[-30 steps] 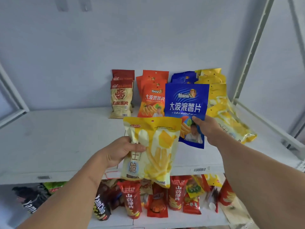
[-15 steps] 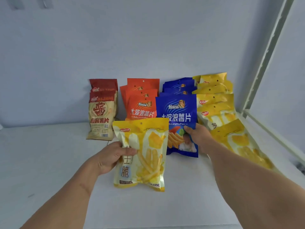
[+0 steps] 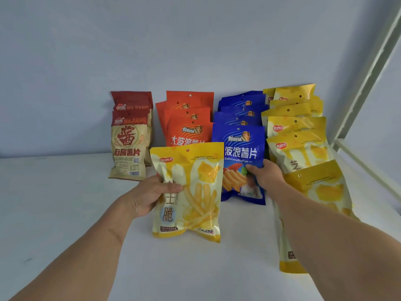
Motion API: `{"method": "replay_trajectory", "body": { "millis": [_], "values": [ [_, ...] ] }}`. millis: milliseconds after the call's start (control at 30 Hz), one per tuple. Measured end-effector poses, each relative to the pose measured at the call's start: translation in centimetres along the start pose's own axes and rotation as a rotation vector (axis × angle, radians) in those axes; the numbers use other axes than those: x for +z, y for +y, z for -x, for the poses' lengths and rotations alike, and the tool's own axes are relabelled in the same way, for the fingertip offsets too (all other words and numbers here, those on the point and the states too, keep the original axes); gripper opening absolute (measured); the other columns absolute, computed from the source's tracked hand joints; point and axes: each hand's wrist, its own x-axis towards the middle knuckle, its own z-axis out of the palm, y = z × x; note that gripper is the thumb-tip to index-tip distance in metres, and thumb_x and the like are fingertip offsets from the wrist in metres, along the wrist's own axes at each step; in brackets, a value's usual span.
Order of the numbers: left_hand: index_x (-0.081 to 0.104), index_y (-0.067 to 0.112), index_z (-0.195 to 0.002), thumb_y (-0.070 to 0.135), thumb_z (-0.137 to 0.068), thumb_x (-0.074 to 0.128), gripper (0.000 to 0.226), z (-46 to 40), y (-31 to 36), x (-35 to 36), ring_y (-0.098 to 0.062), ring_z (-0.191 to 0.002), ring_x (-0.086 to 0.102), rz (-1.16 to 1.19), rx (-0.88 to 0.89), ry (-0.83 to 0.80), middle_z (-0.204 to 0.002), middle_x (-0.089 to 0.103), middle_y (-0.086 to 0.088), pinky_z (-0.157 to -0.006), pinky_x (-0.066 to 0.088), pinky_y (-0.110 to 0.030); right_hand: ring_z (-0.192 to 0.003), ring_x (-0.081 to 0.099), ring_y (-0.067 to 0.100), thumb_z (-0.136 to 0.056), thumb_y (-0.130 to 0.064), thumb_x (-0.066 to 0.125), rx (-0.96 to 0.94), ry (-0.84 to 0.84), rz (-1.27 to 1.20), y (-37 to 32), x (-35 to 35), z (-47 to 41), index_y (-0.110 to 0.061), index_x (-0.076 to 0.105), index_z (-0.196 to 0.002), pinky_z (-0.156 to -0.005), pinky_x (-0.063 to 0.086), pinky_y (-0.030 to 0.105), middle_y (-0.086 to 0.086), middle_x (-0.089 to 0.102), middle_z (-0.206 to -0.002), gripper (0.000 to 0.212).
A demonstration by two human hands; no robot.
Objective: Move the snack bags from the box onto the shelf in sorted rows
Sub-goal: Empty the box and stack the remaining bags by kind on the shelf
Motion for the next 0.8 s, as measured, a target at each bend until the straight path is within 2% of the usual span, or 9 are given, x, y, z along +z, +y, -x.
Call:
{"method": "replay_trajectory", "body": {
  "millis": [67, 167, 267, 333, 433, 567, 667, 733, 800],
  "values": [
    [0.077, 0.012, -0.104, 0.012, -0.063, 0.09, 0.044, 0.0, 0.0, 0.0, -0.03, -0.102, 0.073, 0.01, -0.004, 0.015, -0.117, 0.073, -0.016, -0.078, 0.062, -0.036, -0.088, 0.062, 0.018, -0.092, -0.04, 0.069, -0.013, 0.009, 0.03, 0.0, 0.2, -0.2, -0.016, 0.055, -0.11, -0.058, 0.045, 0.026, 0.004, 0.067, -0.11, 0.033],
    [0.075, 0.013, -0.11, 0.019, -0.05, 0.098, 0.065, -0.1, 0.1, 0.0, -0.033, -0.107, 0.071, 0.003, 0.001, 0.003, -0.12, 0.072, -0.016, -0.082, 0.062, -0.04, -0.093, 0.063, 0.019, -0.089, -0.041, 0.072, -0.013, 0.02, 0.04, -0.3, 0.5, -0.2, -0.013, 0.055, -0.117, -0.063, 0.049, 0.028, 0.005, 0.067, -0.116, 0.043],
    [0.065, 0.008, -0.126, 0.004, -0.07, 0.085, 0.06, -0.1, 0.0, 0.0, -0.036, -0.11, 0.07, 0.004, 0.008, 0.032, -0.122, 0.071, -0.018, -0.088, 0.06, -0.045, -0.095, 0.06, 0.018, -0.088, -0.038, 0.074, 0.005, 0.032, 0.051, -0.8, 0.7, 0.1, -0.012, 0.048, -0.122, -0.067, 0.051, 0.031, 0.006, 0.064, -0.122, 0.05],
    [0.06, 0.006, -0.131, 0.004, -0.072, 0.075, 0.061, 0.0, -0.2, 0.0, -0.038, -0.108, 0.07, 0.015, 0.013, 0.064, -0.121, 0.071, -0.02, -0.09, 0.059, -0.048, -0.098, 0.059, 0.019, -0.088, -0.036, 0.074, 0.018, 0.037, 0.034, -1.1, 0.8, 0.5, -0.011, 0.044, -0.127, -0.069, 0.051, 0.032, 0.008, 0.061, -0.127, 0.054],
    [0.058, 0.005, -0.132, 0.004, -0.072, 0.07, 0.061, 0.2, -0.2, 0.0, -0.044, -0.11, 0.066, 0.03, 0.028, 0.101, -0.121, 0.069, -0.024, -0.09, 0.057, -0.052, -0.114, 0.062, 0.026, -0.088, -0.034, 0.074, 0.003, 0.061, -0.001, -1.6, 0.8, 0.9, -0.012, 0.041, -0.133, -0.073, 0.053, 0.035, 0.01, 0.059, -0.133, 0.06],
    [0.062, 0.006, -0.128, -0.004, -0.083, 0.066, 0.047, 0.5, -0.1, 0.1, -0.041, -0.108, 0.068, 0.022, 0.074, 0.133, -0.121, 0.069, -0.023, -0.094, 0.055, -0.053, -0.118, 0.062, 0.026, -0.089, -0.037, 0.073, -0.046, 0.108, 0.001, -2.1, 0.9, 1.3, -0.015, 0.042, -0.134, -0.074, 0.056, 0.035, 0.009, 0.057, -0.135, 0.06],
    [0.067, 0.007, -0.12, -0.003, -0.087, 0.062, 0.036, 0.8, 0.1, 0.4, -0.033, -0.103, 0.072, 0.028, 0.108, 0.154, -0.118, 0.072, -0.019, -0.094, 0.056, -0.048, -0.12, 0.059, 0.022, -0.092, -0.039, 0.069, -0.105, 0.14, 0.029, -2.2, 0.6, 1.6, -0.015, 0.045, -0.135, -0.061, 0.05, 0.023, 0.008, 0.055, -0.137, 0.055],
    [0.07, 0.009, -0.115, -0.002, -0.086, 0.063, 0.031, 1.0, 0.2, 0.9, -0.029, -0.096, 0.074, 0.055, 0.118, 0.163, -0.113, 0.075, -0.016, -0.087, 0.059, -0.044, -0.123, 0.057, 0.02, -0.097, -0.038, 0.062, -0.138, 0.136, 0.033, -2.4, 0.1, 2.0, -0.014, 0.046, -0.139, -0.051, 0.04, 0.016, 0.007, 0.055, -0.138, 0.051],
    [0.069, 0.008, -0.114, -0.001, -0.087, 0.063, 0.03, 1.0, 0.1, 1.6, -0.028, -0.091, 0.075, 0.083, 0.114, 0.156, -0.108, 0.076, -0.015, -0.077, 0.062, -0.04, -0.123, 0.055, 0.019, -0.101, -0.036, 0.056, -0.176, 0.142, 0.063, -2.9, -1.0, 2.3, -0.014, 0.047, -0.141, -0.052, 0.037, 0.015, 0.006, 0.057, -0.138, 0.047]
  ]
}}
